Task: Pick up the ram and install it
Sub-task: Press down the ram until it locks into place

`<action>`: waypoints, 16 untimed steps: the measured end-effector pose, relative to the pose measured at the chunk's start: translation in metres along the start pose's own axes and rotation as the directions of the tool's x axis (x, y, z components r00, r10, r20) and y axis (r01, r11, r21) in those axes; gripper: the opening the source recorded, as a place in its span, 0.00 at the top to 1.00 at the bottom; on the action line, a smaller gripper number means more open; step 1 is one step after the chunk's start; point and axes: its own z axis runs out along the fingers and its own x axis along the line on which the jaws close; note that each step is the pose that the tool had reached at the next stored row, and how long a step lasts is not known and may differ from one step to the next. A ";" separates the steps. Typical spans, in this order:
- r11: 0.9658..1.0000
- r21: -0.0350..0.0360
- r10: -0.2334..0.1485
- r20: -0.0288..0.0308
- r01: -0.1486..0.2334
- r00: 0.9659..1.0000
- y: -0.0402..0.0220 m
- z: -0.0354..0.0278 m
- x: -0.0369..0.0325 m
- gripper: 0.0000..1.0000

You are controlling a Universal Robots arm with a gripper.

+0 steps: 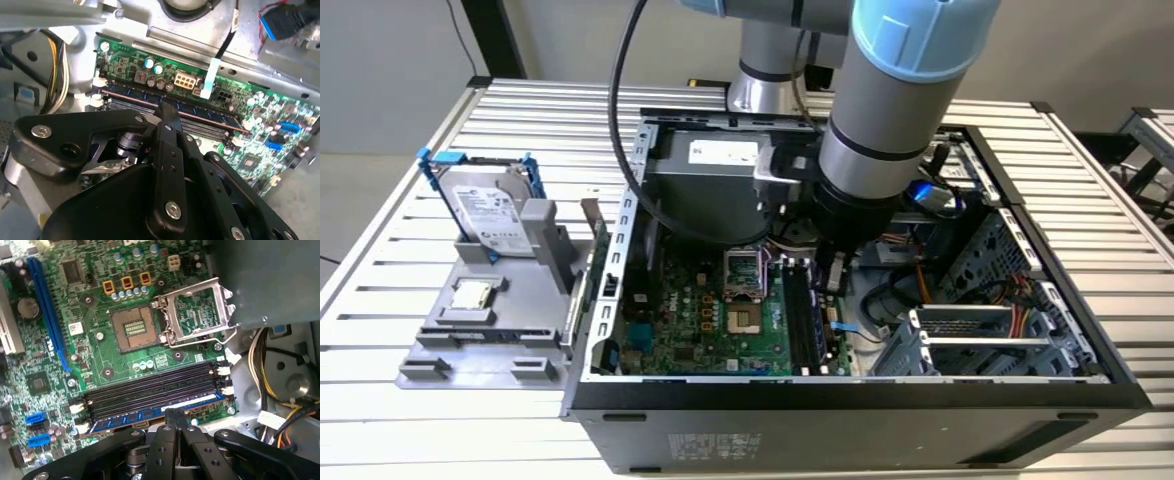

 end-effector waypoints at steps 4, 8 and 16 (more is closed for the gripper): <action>0.998 -0.004 -0.068 0.000 0.068 0.998 0.0000 0.0000 0.0000 1.00; 0.992 -0.007 -0.123 0.000 0.123 0.992 -0.0001 0.0000 0.0000 1.00; 0.987 -0.009 -0.163 0.000 0.163 0.987 -0.0018 -0.0003 0.0055 1.00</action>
